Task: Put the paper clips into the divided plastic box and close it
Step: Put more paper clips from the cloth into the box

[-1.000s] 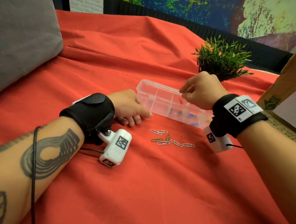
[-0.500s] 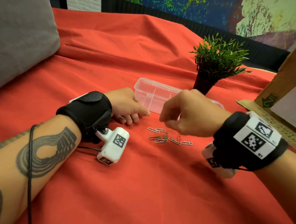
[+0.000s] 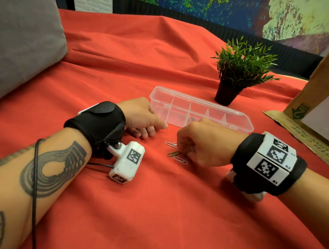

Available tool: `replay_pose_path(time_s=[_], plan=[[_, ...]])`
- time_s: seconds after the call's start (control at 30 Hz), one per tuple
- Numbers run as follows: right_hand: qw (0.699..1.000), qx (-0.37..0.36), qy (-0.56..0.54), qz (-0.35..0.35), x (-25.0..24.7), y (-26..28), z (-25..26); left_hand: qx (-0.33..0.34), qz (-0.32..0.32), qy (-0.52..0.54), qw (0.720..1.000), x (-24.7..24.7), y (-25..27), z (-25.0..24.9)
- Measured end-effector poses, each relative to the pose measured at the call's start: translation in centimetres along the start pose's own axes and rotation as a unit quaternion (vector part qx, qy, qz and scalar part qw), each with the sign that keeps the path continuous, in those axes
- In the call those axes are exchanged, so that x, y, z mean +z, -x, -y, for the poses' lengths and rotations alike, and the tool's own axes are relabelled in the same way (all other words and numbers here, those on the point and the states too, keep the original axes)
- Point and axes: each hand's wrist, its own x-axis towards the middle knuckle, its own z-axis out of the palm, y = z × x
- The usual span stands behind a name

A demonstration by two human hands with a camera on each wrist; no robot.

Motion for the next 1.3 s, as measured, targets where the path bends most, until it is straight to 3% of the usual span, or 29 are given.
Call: replay_pose_path(time_s=[0.17,0.47,0.63,0.83,0.97,1.17,1.3], plan=[[0.999,0.005,-0.028,-0.02,-0.6,0.4,-0.9,-0.001,-0.002,-0.001,1.0,0.0,0.0,0.0],[0.958,0.085,-0.066,-0.264,-4.7,-1.4,-5.7,-0.001,-0.005,0.003,1.0,0.0,0.1,0.0],[0.947,0.115,-0.066,-0.294,-4.8,-3.3,-7.1,-0.002,-0.001,0.006,1.0,-0.1,0.2,-0.1],[0.922,0.077,-0.103,-0.365,-4.3,-2.7,-6.8,-0.002,0.0,0.003,1.0,0.0,0.1,0.0],[0.948,0.023,-0.118,-0.295,-3.2,-1.5,-4.2,-0.002,-0.001,0.002,1.0,0.0,0.1,-0.1],[0.994,-0.042,-0.061,-0.083,-0.5,-0.6,0.2,-0.003,-0.004,-0.001,1.0,0.1,0.0,-0.1],[0.997,-0.048,-0.043,-0.04,-0.2,-1.0,1.2,-0.003,-0.004,0.0,1.0,0.0,0.0,0.0]])
